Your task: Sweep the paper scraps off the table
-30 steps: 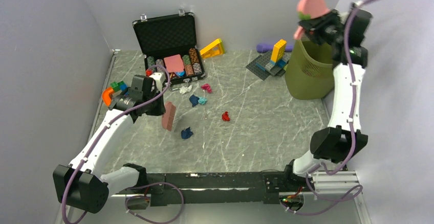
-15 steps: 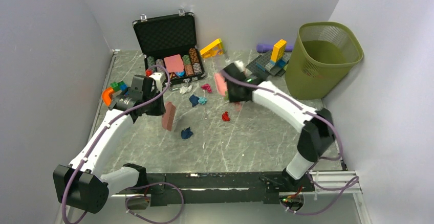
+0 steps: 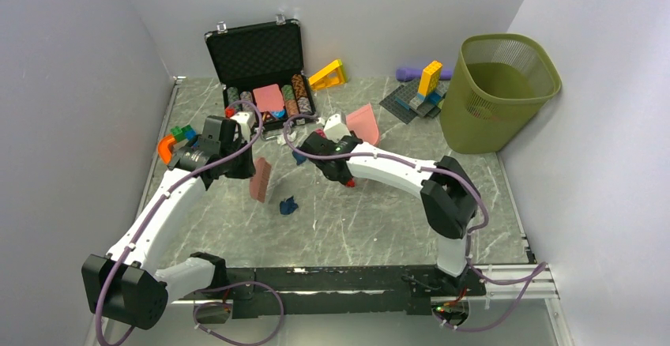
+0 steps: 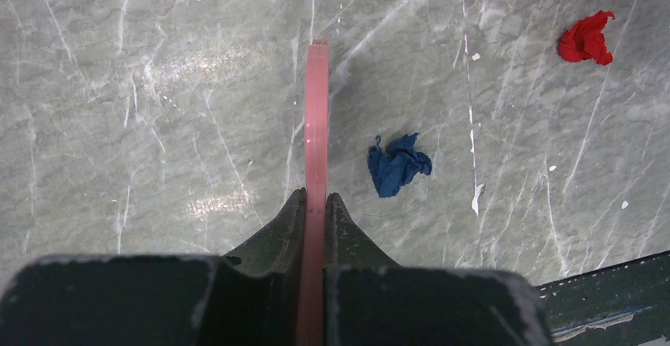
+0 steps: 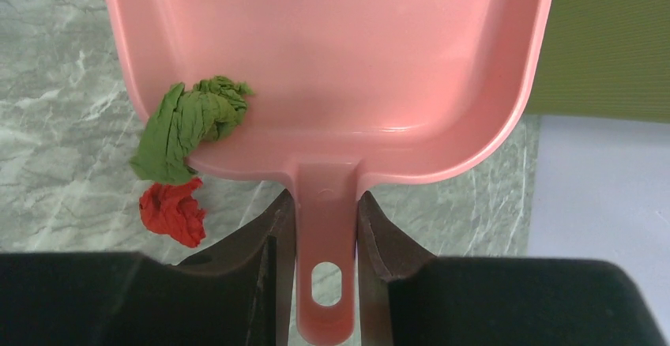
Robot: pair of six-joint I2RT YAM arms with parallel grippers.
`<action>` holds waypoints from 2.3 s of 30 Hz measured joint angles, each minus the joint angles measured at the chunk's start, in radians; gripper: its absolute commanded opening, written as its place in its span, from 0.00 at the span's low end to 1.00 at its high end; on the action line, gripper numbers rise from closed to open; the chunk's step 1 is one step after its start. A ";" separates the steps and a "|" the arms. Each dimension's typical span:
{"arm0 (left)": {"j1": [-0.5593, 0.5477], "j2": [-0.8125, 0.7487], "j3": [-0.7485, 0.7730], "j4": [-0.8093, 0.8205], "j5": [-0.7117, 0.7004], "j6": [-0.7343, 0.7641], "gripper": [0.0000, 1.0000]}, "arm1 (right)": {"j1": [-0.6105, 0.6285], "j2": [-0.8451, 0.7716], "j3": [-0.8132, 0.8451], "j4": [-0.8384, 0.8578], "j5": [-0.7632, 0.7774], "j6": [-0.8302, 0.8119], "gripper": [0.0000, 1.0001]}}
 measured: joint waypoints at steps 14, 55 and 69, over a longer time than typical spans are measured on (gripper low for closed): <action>0.000 0.006 0.000 0.000 0.002 0.001 0.00 | 0.047 -0.150 -0.206 0.238 -0.184 -0.212 0.00; -0.064 0.156 -0.039 0.409 0.371 -0.758 0.00 | -0.192 -0.218 -0.224 0.282 -0.762 -0.080 0.00; -0.069 0.100 0.001 0.364 0.360 -0.719 0.00 | -0.190 -0.218 -0.237 0.283 -0.777 -0.080 0.00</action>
